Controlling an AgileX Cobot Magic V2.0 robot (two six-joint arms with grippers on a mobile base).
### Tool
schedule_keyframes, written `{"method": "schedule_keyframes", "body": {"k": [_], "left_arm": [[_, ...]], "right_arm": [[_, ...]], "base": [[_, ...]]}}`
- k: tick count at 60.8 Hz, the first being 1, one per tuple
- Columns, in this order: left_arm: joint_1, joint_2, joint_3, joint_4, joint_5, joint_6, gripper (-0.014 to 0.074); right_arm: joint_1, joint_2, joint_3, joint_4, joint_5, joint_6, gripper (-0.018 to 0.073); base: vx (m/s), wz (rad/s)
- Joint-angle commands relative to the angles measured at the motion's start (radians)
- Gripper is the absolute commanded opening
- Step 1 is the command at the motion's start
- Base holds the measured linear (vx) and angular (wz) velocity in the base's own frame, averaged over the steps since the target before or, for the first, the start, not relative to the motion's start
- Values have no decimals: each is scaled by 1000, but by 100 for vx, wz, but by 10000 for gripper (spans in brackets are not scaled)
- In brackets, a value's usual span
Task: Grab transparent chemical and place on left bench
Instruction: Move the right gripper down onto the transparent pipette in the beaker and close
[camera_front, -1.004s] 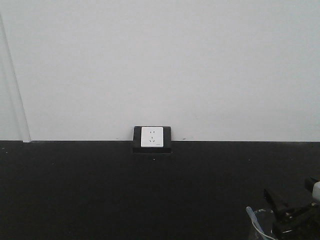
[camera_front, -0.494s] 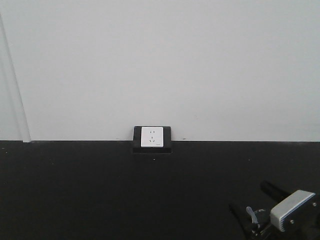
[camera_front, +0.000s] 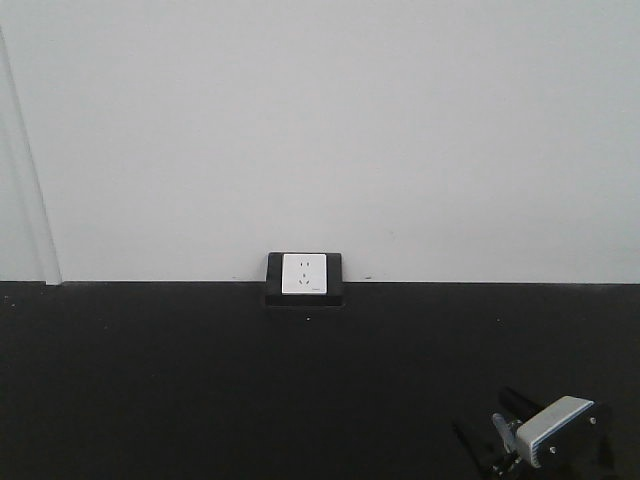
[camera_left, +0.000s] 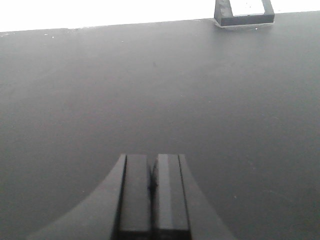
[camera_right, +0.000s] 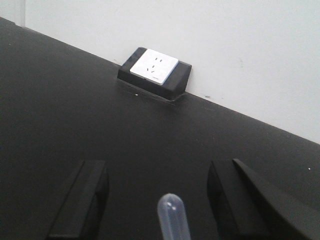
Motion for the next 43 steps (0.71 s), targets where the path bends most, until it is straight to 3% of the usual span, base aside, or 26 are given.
{"method": "schedule_keyframes", "body": {"k": [1, 8, 26, 43], "left_arm": [[-2, -19, 16, -1, -78, -8, -3], [-2, -19, 16, -1, -78, -8, -3], [-2, -19, 16, -1, -78, -8, -3], [-2, -19, 16, -1, -78, -8, -3]], "right_arm": [[-1, -26, -24, 37, -100, -7, 444], [-1, -25, -24, 59, -87, -7, 359], [-1, -25, -24, 41, -44, 4, 8], [-1, -47, -24, 45, -49, 5, -8]], "base": [[0, 0], [0, 0], [0, 0], [0, 0]]}}
